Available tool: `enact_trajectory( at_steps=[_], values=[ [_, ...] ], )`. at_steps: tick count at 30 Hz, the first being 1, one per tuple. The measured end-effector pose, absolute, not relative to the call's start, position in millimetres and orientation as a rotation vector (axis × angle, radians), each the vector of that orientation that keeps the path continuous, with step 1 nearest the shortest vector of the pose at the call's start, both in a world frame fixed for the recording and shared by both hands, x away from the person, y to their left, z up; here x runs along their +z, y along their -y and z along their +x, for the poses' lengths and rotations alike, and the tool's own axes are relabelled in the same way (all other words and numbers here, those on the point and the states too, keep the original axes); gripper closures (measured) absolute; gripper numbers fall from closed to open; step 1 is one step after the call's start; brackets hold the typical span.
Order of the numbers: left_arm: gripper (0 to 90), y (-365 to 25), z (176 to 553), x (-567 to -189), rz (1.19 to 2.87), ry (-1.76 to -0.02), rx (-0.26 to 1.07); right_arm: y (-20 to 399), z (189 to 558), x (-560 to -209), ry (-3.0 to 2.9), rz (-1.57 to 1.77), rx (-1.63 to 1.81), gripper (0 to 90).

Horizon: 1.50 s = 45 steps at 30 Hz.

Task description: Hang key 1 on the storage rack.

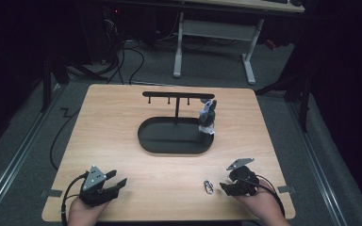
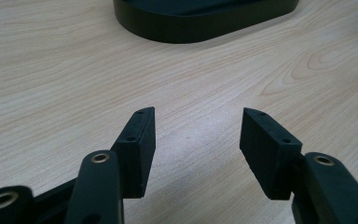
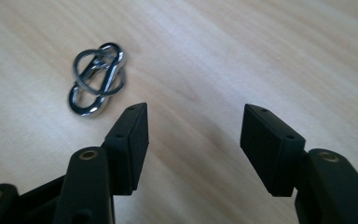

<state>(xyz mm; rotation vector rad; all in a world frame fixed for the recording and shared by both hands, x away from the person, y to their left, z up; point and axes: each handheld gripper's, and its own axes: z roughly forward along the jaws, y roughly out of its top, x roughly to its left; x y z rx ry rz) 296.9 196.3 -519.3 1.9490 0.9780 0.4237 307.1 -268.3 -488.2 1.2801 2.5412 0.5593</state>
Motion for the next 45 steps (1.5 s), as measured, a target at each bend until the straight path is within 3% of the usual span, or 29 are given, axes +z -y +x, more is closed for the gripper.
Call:
enact_trajectory(
  at_steps=[23,27,38,45],
  values=[
    [45.5,-194,299,-523,1.986,-0.966,0.395,237,315,-479,-2.792,1.154,0.257,44.3],
    [45.5,-193,299,-524,1.996,-0.96,0.391,228,318,-477,-2.806,1.121,0.285,51.4],
    [45.4,-192,299,-525,2.003,-0.958,0.387,205,325,-481,-2.856,1.056,0.293,54.3],
    [45.4,-192,299,-525,2.008,-0.955,0.389,208,329,-482,-2.84,1.103,0.313,62.8]
  ],
)
